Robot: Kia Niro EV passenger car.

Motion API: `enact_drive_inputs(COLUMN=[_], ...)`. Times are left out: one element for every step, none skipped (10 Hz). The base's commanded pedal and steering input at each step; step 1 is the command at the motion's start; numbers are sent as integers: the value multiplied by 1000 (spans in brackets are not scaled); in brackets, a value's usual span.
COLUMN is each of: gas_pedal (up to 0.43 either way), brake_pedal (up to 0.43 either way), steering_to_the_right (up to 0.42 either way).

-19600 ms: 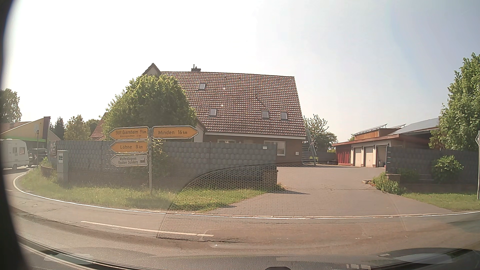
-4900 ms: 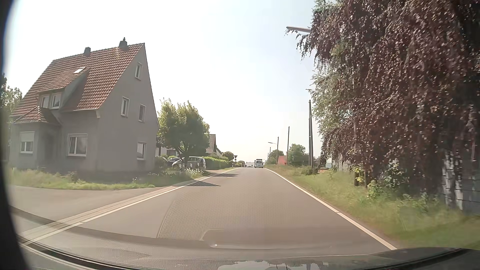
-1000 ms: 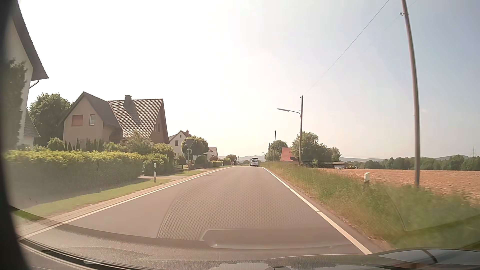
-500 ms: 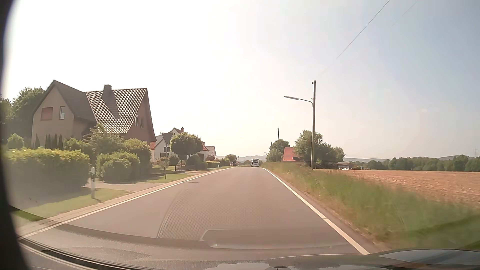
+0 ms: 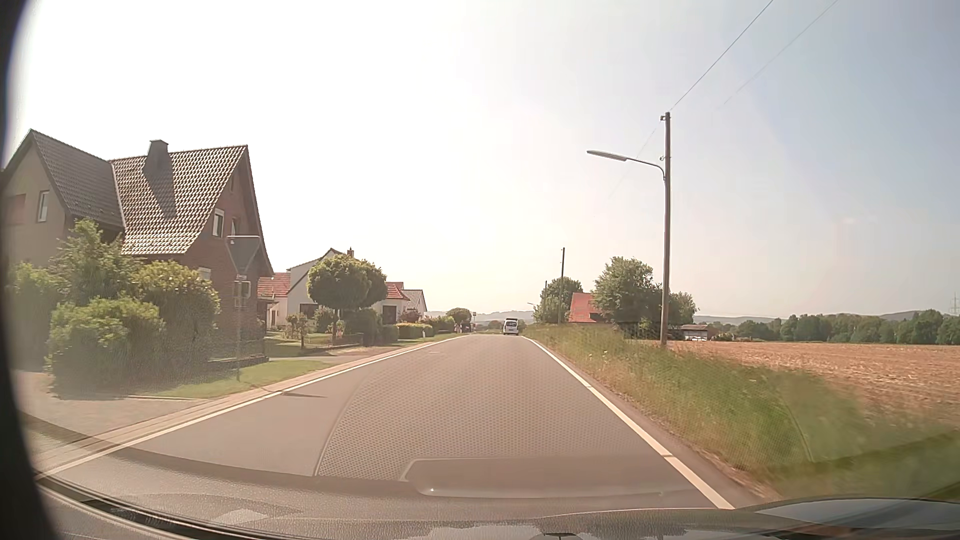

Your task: Follow the waypoints while adhering to traffic rules and regulations

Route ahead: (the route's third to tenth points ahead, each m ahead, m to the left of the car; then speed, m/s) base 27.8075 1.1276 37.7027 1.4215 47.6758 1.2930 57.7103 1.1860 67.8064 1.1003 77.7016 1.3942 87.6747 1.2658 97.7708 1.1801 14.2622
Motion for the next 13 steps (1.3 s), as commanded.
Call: enact_drive_inputs(gas_pedal=[220,220,220,209,209,209,209,209,209,209,209,209,197], brake_pedal=[0,0,0,0,0,0,0,0,0,0,0,0,0], steering_to_the_right=[6,5,4,3,2,1,1,1,0,-1,-1,-1,-1])
